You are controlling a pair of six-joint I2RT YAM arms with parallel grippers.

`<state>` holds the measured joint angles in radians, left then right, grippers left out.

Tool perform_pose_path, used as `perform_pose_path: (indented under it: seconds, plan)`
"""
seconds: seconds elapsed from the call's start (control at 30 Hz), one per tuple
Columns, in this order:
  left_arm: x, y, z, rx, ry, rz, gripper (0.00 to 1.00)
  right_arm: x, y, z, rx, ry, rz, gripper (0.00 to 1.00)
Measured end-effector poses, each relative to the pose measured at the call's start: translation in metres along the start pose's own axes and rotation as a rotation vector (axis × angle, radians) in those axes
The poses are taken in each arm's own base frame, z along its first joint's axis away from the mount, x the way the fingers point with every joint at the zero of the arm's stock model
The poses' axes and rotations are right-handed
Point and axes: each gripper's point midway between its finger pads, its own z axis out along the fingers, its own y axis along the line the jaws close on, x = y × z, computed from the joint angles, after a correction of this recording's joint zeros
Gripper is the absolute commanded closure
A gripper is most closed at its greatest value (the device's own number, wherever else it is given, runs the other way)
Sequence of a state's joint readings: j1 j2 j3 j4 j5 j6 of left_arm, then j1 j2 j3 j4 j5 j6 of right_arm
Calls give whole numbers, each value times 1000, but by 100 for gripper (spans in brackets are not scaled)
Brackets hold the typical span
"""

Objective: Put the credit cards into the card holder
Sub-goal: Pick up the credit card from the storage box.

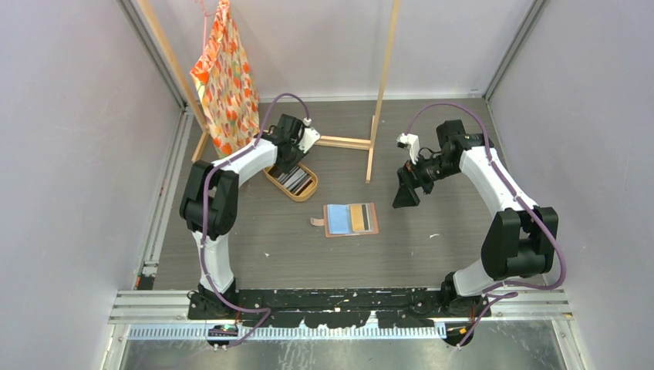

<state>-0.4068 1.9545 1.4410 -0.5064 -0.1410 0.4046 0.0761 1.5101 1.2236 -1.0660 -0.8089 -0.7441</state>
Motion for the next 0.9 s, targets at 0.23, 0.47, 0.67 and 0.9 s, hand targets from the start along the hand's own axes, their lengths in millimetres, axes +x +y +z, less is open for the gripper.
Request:
perform_pose_path:
  seconds: [0.23, 0.47, 0.67, 0.9]
  plan:
    - [1, 3, 0, -17, 7, -3, 68, 1, 1, 0, -2, 2, 0, 2]
    - [1, 4, 0, -25, 9, -5, 67, 1, 1, 0, -2, 3, 0, 2]
    - [2, 8, -1, -52, 9, -10, 67, 1, 1, 0, -2, 3, 0, 2]
    - [1, 11, -3, -75, 1, -17, 66, 1, 1, 0, -2, 3, -1, 2]
